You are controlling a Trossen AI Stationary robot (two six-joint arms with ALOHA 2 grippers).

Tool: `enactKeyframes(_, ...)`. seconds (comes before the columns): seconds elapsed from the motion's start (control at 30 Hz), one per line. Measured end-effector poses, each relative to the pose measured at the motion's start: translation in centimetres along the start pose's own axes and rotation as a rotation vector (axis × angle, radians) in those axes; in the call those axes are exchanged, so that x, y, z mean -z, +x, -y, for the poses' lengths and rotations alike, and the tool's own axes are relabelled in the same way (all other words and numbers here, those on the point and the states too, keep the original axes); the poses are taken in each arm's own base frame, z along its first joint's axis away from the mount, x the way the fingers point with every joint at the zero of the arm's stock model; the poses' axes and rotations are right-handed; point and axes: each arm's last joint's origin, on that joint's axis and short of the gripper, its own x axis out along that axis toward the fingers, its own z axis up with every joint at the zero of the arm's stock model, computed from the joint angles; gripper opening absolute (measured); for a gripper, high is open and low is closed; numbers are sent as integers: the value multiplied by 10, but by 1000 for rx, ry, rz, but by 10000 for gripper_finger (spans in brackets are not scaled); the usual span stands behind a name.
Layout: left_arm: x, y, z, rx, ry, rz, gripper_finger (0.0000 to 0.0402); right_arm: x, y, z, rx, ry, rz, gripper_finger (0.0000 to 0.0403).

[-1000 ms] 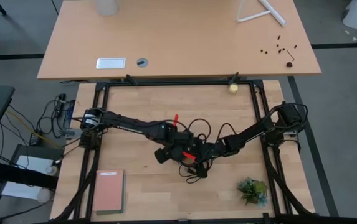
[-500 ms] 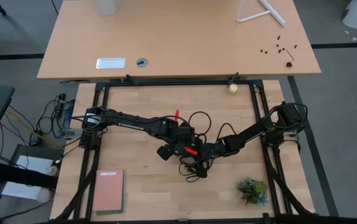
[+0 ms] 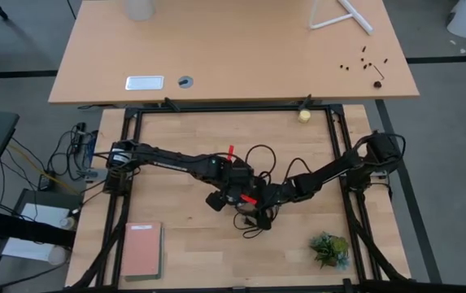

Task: Screw lightbulb
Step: Insert the white lightbulb into the silver lamp

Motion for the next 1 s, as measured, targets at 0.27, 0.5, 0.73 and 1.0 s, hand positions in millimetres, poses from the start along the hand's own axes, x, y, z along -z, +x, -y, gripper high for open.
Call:
enactKeyframes(0.27,-3,-11,-6,-51,-14,1,358,-6,-9,-1,2,-5,5,222)
enactKeyframes(0.5,-3,-16,-7,-62,-13,-16,358,-6,-9,-1,4,-5,1,222)
enactKeyframes(0.73,1,-16,-4,-44,-38,-70,358,-4,-10,0,11,-8,-24,222)
enactKeyframes(1.0,11,-17,1,-13,-119,-182,358,-10,-23,3,26,-3,-41,222)
